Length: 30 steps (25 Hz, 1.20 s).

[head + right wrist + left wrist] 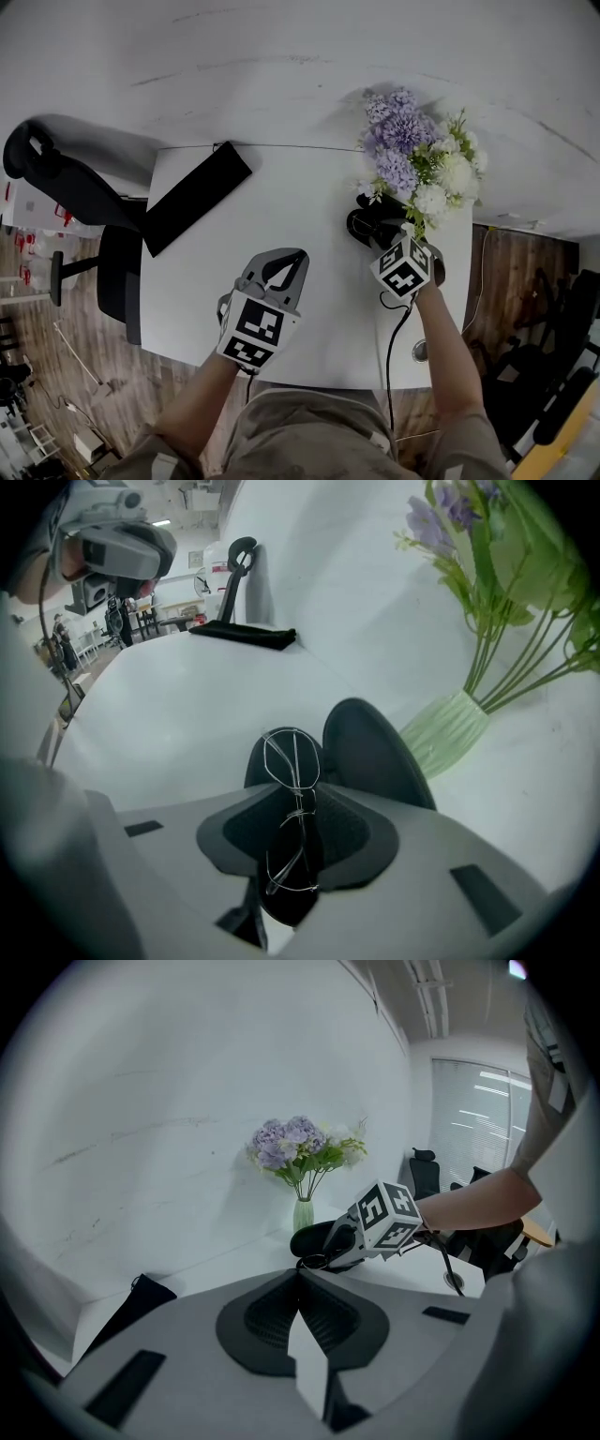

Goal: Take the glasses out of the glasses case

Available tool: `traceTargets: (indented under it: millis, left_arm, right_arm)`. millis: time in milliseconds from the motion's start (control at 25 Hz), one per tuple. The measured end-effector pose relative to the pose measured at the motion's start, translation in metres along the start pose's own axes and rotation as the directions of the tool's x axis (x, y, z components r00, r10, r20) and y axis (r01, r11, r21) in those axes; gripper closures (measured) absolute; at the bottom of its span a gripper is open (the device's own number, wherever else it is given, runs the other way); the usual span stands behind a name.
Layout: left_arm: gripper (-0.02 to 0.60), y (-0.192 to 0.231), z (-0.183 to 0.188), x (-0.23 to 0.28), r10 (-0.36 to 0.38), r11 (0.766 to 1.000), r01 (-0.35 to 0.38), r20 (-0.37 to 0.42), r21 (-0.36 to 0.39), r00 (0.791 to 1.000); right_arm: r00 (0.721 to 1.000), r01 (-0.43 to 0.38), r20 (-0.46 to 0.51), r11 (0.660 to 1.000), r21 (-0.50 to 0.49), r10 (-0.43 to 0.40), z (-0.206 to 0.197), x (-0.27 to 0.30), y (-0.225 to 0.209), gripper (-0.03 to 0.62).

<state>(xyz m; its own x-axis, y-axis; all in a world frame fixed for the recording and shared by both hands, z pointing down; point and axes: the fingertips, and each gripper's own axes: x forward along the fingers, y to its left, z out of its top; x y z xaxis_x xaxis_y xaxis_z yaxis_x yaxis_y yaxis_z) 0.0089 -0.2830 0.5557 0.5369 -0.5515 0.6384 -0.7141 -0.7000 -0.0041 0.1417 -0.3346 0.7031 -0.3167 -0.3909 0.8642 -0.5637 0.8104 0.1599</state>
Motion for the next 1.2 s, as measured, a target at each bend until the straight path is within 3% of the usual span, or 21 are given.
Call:
traceTargets:
  millis: [240,440,720,880,1000,1080,1200]
  left_arm:
    - [0.566,0.006,0.006,-0.015,0.012,1.000,-0.012,0.026,0.011,1.000]
    - [0.566,0.011,0.024,-0.036,0.029,0.999,-0.030,0.070,0.024,0.997]
    - [0.566,0.016,0.057,-0.076,0.063,0.996,-0.071,0.150,0.050,0.987]
    - [0.566,0.018,0.076,-0.104,0.086,0.993,-0.101,0.207,0.062,0.974]
    - [0.566,0.019,0.094,-0.127,0.073,0.997,-0.073,0.287,-0.011,0.955]
    - [0.566,0.021,0.109,-0.145,0.080,0.997,-0.071,0.344,-0.038,0.936]
    - [0.566,0.022,0.128,-0.168,0.115,0.992,-0.128,0.396,0.006,0.911]
  right_arm:
    - [0.988,0.087,0.126,0.996,0.035,-0.091,0.034,-0.049,-0.006,0.468]
    - [0.969,0.102,0.222,0.994,0.039,-0.108,0.072,-0.103,0.003,0.468]
    - [0.914,0.144,0.374,0.988,0.057,-0.155,0.124,-0.192,0.016,0.468]
    - [0.860,0.169,0.471,0.980,0.104,-0.198,0.149,-0.248,0.020,0.468]
    - [0.805,0.220,0.534,0.966,0.138,-0.260,0.165,-0.292,0.021,0.470]
    - [0.756,0.259,0.584,0.954,0.149,-0.297,0.176,-0.322,0.023,0.468]
    - [0.668,0.298,0.665,0.939,0.173,-0.334,0.190,-0.364,0.029,0.470]
